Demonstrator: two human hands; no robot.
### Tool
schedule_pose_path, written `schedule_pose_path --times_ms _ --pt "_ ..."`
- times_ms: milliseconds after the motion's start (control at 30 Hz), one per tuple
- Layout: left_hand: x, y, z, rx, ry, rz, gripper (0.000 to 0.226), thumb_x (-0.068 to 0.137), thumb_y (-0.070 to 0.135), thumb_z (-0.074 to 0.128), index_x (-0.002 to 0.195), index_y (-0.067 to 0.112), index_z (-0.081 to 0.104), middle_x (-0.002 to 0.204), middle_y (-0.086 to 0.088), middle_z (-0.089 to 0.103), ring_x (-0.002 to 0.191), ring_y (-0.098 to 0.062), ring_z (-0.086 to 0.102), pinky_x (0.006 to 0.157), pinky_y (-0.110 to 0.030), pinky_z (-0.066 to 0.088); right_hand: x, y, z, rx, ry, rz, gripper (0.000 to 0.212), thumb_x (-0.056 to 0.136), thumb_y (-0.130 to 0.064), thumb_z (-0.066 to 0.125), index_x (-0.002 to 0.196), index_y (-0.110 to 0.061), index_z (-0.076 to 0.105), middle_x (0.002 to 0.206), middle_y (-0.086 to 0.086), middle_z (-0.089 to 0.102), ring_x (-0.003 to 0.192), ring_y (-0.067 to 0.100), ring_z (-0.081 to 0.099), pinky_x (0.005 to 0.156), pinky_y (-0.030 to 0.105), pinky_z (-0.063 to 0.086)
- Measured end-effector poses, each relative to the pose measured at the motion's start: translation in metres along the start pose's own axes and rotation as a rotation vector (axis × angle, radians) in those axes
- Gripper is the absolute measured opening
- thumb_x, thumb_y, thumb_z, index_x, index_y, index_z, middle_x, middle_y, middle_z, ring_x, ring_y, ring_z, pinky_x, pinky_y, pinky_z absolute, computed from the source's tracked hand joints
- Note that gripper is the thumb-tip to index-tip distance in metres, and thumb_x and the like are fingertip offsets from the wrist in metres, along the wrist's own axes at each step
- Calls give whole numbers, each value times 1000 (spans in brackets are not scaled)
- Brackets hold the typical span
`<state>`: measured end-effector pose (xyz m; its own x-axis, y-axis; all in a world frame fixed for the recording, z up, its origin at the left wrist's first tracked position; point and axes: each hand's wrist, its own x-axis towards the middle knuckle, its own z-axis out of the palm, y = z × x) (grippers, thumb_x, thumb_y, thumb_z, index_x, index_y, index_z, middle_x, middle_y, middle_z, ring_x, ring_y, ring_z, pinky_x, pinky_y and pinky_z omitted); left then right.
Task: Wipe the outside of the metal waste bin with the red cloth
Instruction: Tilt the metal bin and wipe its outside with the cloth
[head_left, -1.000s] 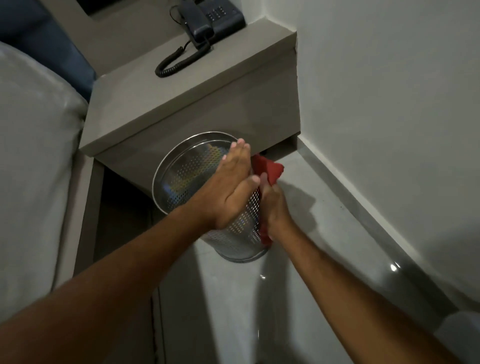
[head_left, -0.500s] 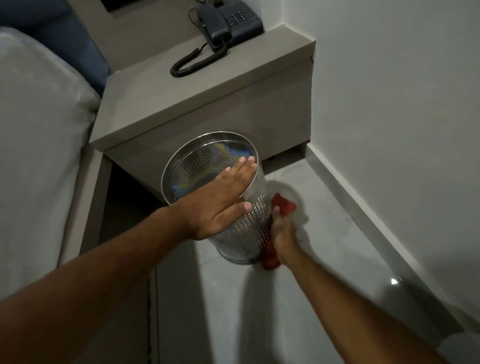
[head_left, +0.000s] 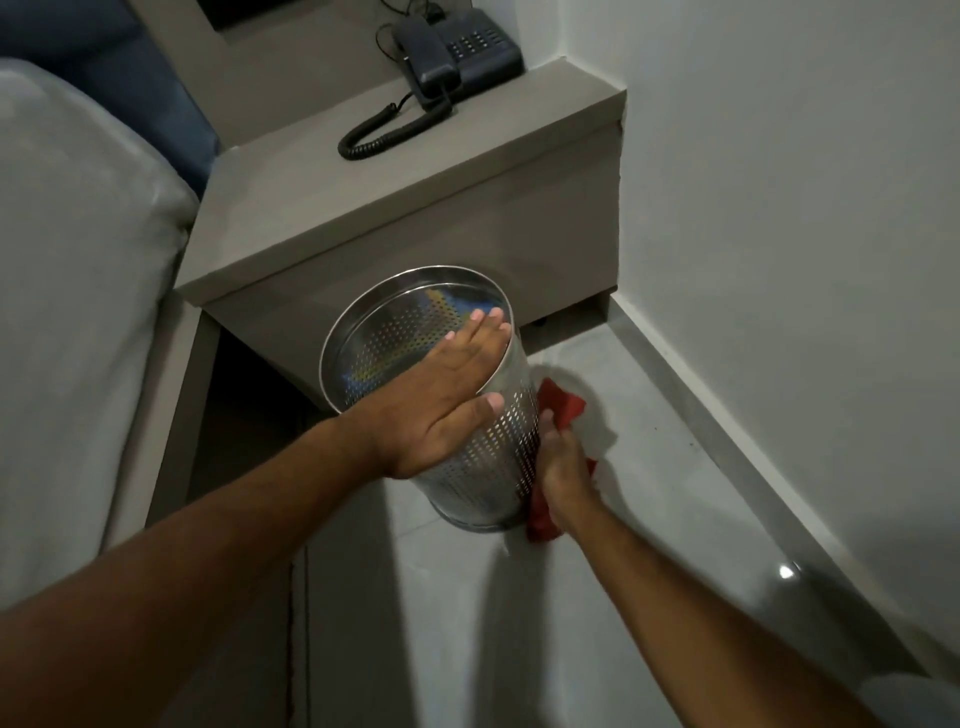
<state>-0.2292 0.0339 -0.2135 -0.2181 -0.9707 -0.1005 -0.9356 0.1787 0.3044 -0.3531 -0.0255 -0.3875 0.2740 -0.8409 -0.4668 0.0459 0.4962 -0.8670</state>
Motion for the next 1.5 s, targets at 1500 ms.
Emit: schedule_pose_path --times_ms 1500 --pt "21 -3 -4 -13 7 51 63 100 36 26 153 12 3 164 -3 -4 149 -8 -12 119 -24 -6 -27 35 11 -126 123 -98 38 107 -22 47 143 -12 55 149 12 57 145 29 44 126 39 23"
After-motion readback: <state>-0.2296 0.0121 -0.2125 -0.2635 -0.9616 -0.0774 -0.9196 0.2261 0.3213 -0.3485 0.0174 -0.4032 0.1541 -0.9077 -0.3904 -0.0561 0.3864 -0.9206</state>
